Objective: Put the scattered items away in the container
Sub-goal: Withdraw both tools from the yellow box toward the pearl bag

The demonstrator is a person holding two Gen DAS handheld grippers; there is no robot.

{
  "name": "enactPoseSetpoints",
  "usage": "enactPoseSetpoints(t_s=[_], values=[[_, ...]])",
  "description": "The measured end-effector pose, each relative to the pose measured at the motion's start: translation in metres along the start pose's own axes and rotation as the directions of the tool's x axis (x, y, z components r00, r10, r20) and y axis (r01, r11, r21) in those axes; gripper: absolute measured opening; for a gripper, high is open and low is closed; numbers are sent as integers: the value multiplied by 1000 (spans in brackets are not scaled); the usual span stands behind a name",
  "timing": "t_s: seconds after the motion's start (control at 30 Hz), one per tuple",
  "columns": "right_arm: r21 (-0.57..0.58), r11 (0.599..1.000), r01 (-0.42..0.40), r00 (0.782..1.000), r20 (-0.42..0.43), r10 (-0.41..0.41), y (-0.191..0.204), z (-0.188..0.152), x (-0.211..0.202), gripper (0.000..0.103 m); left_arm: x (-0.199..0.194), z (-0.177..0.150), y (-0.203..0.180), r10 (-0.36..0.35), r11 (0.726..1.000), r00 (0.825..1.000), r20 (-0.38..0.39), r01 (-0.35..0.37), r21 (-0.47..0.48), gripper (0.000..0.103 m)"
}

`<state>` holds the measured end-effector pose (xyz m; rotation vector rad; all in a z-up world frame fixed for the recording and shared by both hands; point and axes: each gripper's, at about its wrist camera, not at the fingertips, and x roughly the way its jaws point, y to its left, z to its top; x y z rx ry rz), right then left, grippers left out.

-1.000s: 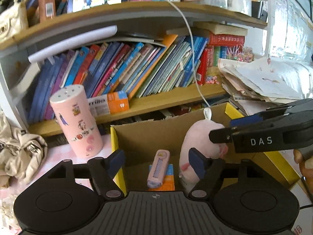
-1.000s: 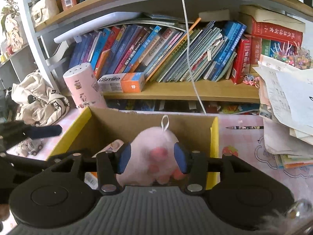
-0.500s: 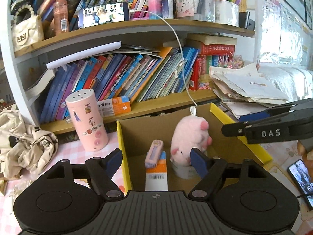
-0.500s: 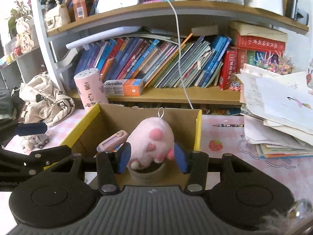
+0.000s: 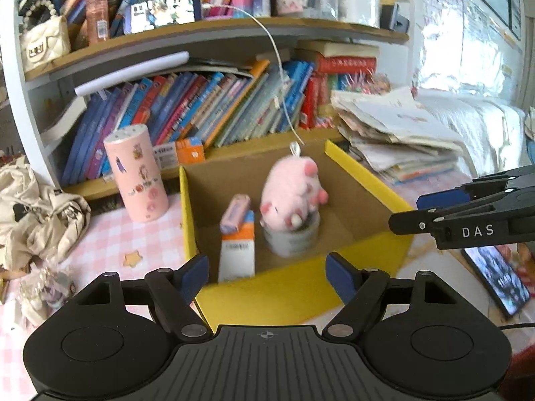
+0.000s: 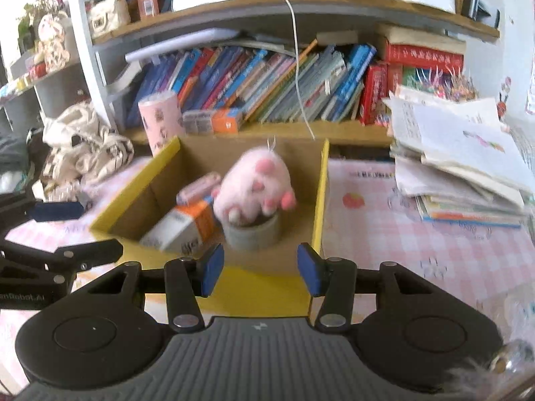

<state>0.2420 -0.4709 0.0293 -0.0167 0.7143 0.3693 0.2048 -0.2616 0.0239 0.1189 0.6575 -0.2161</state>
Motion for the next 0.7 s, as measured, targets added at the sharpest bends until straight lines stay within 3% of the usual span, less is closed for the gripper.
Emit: enactPoseSetpoints(t_s=[0.47, 0.7], values=[[2, 1000, -31, 994, -102, 31, 16, -35, 3, 48, -5, -25, -6, -18, 999, 998, -67, 15, -39, 80], [37, 999, 3, 981, -196, 4, 16, -50, 10, 74, 5, -42, -10, -30, 999, 983, -183, 21, -48, 88]])
